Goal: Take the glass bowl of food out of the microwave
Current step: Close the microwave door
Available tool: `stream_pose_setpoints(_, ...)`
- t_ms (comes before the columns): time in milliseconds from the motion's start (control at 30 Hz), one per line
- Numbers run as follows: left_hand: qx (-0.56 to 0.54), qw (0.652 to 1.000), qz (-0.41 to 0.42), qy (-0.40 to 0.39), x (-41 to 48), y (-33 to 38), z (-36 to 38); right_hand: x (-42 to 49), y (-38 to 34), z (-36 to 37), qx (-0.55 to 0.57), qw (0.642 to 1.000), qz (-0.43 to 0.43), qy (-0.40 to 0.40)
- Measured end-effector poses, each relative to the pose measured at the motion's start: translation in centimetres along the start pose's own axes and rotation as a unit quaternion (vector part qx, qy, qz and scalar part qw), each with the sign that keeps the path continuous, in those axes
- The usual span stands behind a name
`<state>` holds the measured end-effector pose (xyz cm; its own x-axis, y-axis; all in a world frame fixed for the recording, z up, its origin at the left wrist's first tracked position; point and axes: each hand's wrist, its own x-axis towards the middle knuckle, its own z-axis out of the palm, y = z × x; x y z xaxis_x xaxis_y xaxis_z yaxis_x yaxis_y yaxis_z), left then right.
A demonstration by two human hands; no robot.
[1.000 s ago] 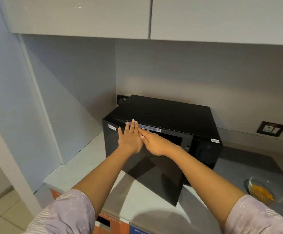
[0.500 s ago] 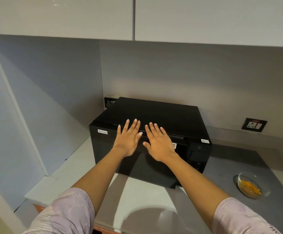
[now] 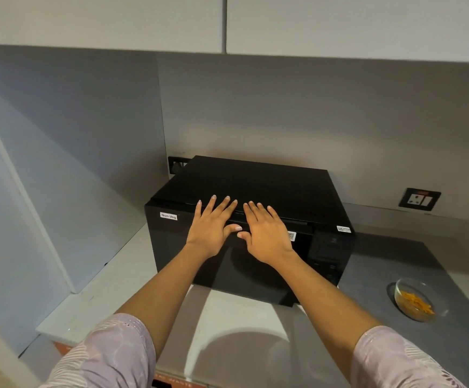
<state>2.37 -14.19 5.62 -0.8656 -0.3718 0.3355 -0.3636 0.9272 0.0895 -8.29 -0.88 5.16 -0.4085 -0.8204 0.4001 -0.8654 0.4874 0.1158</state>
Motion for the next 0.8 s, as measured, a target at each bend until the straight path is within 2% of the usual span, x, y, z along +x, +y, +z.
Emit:
stream_pose_setpoints(333,0.007,0.999,-0.026,0.024,0.49,0.58,0.41,0.35,-0.18,0.12,0.008,1.0,0.02,0.02)
stream_pose_setpoints(800,-0.034,0.999,-0.027,-0.006,0.52,0.59,0.03,0.02,-0.34,-0.87,0.026,0.999,0.027,-0.001)
